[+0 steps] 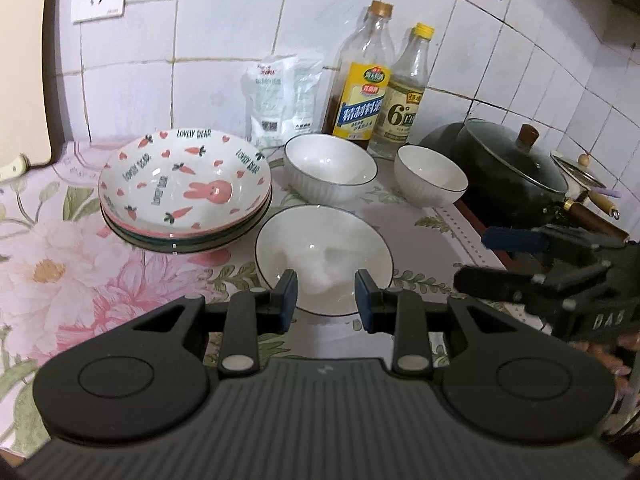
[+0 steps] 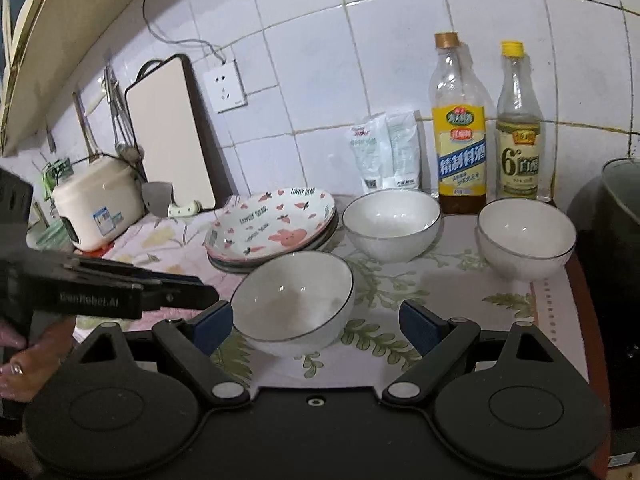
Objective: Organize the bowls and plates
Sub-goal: 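Release the bowl and move the right tool to the next white bowl, then grasp the rim of the second white bowl with the right tool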
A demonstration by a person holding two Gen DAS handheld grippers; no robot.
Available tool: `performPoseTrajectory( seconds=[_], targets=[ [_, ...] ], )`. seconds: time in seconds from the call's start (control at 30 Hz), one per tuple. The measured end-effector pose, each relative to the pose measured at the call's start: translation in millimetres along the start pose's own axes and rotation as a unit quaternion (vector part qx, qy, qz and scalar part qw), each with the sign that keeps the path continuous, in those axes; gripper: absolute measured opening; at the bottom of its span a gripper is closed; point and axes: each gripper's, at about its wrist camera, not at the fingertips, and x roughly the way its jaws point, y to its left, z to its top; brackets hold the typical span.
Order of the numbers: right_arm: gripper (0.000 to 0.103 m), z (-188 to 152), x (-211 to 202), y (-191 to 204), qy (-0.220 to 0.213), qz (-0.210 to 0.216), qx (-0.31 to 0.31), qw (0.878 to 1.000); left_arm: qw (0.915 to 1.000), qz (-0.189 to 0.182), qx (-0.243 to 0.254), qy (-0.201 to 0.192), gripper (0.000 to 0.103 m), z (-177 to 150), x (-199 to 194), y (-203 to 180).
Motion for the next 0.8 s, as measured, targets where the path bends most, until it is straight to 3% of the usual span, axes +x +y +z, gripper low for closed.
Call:
performPoseTrajectory(
  seconds=[0.37, 0.53, 0.8],
  targets=[
    [0.093, 49, -5, -10, 0.0, -0.017, 0.0, 1.0, 0.9969, 0.034, 0.071, -0.008, 0.04, 46, -5, -20],
    [0.092, 66, 16, -32, 0.013, -0.021, 0.027, 0.999, 0.9977, 0.024, 0.064, -0.003, 0.043, 71, 16, -17],
    [0.075, 78, 65, -75, 0.056, -0.011, 0.128, 0.99, 0.9993, 0.008, 0.03, 0.022, 0.049, 105, 79, 2]
  ],
)
